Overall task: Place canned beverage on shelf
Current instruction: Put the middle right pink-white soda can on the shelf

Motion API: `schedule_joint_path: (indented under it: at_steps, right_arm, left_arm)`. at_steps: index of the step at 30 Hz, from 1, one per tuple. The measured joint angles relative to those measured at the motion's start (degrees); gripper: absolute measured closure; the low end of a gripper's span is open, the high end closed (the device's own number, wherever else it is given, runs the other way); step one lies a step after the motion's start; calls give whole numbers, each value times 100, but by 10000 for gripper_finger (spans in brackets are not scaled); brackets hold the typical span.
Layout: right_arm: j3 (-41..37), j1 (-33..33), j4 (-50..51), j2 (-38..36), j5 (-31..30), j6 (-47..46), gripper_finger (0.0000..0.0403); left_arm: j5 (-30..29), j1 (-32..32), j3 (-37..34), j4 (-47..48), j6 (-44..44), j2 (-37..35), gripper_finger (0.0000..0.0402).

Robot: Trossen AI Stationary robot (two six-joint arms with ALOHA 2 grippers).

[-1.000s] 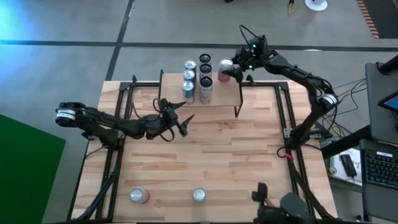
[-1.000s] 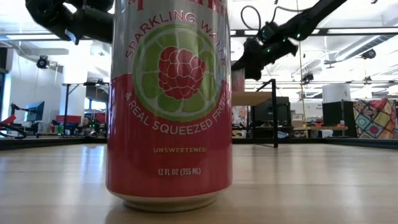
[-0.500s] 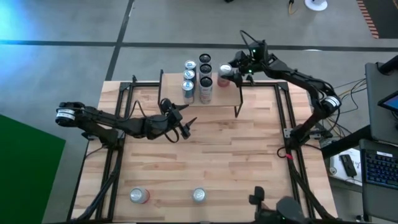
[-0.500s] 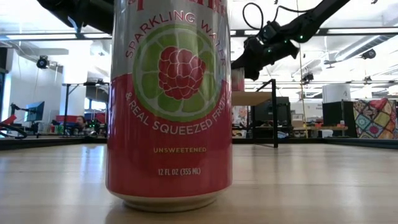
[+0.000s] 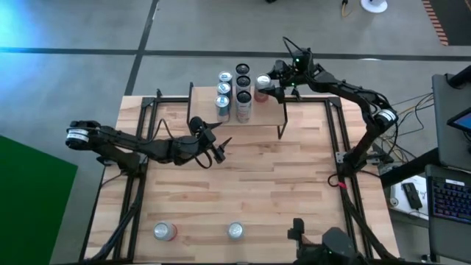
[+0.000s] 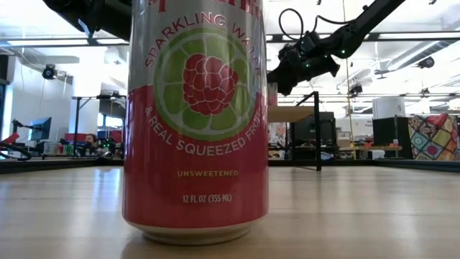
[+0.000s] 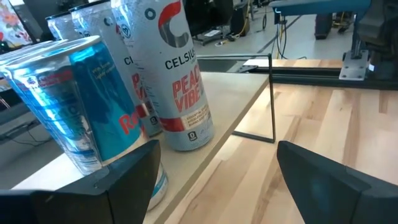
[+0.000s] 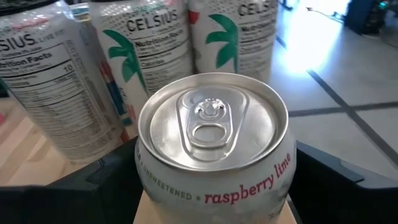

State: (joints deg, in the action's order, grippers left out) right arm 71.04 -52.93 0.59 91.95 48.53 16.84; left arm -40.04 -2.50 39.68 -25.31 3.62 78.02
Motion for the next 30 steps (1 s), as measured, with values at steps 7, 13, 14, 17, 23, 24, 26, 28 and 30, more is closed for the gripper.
schedule_joint_path:
  at_steps: [7, 13, 14, 17, 23, 24, 26, 28, 30]
  right_arm:
    - [484, 6, 78, 328, 267, 218, 86]
    - [920, -2, 302, 664, 318, 394, 86]
    - [975, -13, 398, 698, 334, 443, 85]
    - [1139, -36, 692, 788, 360, 585, 85]
    - [1184, -98, 815, 762, 340, 615, 84]
    - [1184, -110, 826, 746, 320, 621, 81]
    - [1184, -134, 834, 727, 284, 616, 72]
    - [1181, -162, 854, 718, 230, 610, 59]
    - [1179, -172, 868, 718, 232, 590, 47]
  left_arm:
    - [-2, 0, 0, 6, -1, 0, 94]
    - [-9, 0, 0, 4, -4, 0, 94]
    - [-10, 0, 0, 6, -4, 0, 94]
    - [-15, 0, -2, 6, -2, 0, 94]
    - [-79, 0, -4, 15, 37, 0, 94]
    - [-110, 0, -4, 15, 37, 0, 94]
    - [-117, 0, -4, 34, 37, 0, 94]
    - [-129, 0, -7, 50, 37, 0, 94]
    - [-148, 0, -7, 50, 37, 0, 94]
